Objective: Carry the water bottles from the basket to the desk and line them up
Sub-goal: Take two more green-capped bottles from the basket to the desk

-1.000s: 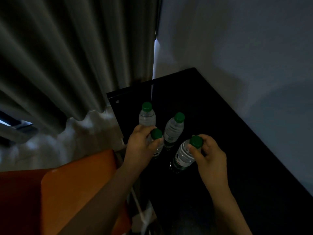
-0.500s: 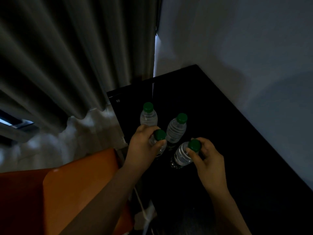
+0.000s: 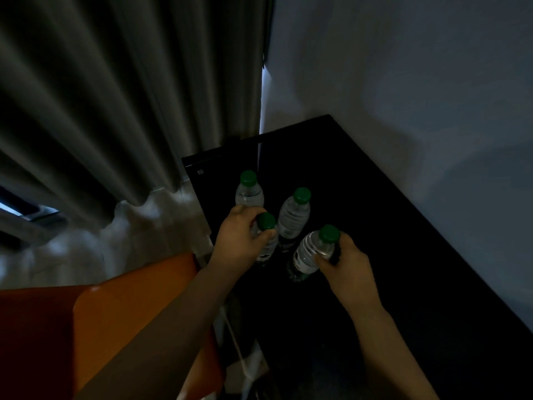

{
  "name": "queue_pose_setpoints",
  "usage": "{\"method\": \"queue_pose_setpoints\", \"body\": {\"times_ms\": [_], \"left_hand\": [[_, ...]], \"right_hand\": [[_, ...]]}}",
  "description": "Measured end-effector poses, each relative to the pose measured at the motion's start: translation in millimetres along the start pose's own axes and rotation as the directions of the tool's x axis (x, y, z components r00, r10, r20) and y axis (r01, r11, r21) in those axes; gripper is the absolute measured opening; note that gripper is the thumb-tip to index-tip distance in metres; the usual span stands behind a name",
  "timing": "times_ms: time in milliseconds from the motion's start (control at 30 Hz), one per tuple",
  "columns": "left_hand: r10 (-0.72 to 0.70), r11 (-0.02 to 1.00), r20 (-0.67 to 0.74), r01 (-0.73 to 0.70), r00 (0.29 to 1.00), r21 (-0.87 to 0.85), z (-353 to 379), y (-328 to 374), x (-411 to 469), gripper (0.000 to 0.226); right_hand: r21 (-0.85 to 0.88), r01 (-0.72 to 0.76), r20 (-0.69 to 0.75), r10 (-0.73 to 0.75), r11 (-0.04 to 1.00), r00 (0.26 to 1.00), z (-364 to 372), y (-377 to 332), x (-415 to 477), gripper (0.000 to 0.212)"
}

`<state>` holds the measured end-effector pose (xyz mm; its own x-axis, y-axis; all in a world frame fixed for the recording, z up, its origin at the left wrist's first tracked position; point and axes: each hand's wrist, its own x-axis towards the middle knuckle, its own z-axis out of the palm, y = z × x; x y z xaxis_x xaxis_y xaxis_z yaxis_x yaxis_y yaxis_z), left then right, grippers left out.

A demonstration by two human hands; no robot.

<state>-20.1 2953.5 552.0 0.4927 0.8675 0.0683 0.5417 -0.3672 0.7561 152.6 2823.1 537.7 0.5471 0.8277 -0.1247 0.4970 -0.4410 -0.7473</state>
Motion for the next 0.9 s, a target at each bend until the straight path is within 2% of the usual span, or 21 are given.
{"method": "queue_pose_setpoints", "body": {"times_ms": [167, 333, 433, 533, 733, 900], "left_hand": [[-0.017, 0.997, 0.054, 0.013, 0.998, 0.07, -7.2, 10.8, 0.2, 0.026], [-0.012, 0.975, 0.12, -0.015, 0.993, 0.22, -13.6, 24.4, -0.1, 0.029], [0.005, 0.968, 0.067, -0.021, 0.998, 0.251, -19.8, 37.3, -9.9, 0.043], [0.101, 0.933, 0.048, -0.112, 0.994, 0.343, -30.4, 44.2, -27.0, 0.039], [0.112, 0.901, 0.387, -0.258, 0.915, 0.348, -43.3, 42.8, -67.0, 0.048], [0.191, 0.832, 0.614, -0.458, 0.766, 0.312, -52.5, 37.0, -74.8, 0.044]], "right_hand": [[-0.304, -0.028, 0.141, 0.075, 0.952, 0.987, -18.0, 3.1, -17.5, 0.05], [-0.425, 0.059, 0.278, 0.068, 0.903, 0.958, -31.4, -3.0, -32.1, 0.038], [-0.48, 0.112, 0.334, 0.063, 0.87, 0.941, -37.9, -9.8, -40.6, 0.035], [-0.495, 0.15, 0.377, 0.057, 0.856, 0.924, -42.1, -16.8, -49.6, 0.035], [-0.497, 0.113, 0.35, 0.079, 0.86, 0.933, -48.0, -29.3, -75.3, 0.036], [-0.514, 0.016, 0.265, 0.141, 0.858, 0.954, -46.7, -42.7, -108.6, 0.038]]}}
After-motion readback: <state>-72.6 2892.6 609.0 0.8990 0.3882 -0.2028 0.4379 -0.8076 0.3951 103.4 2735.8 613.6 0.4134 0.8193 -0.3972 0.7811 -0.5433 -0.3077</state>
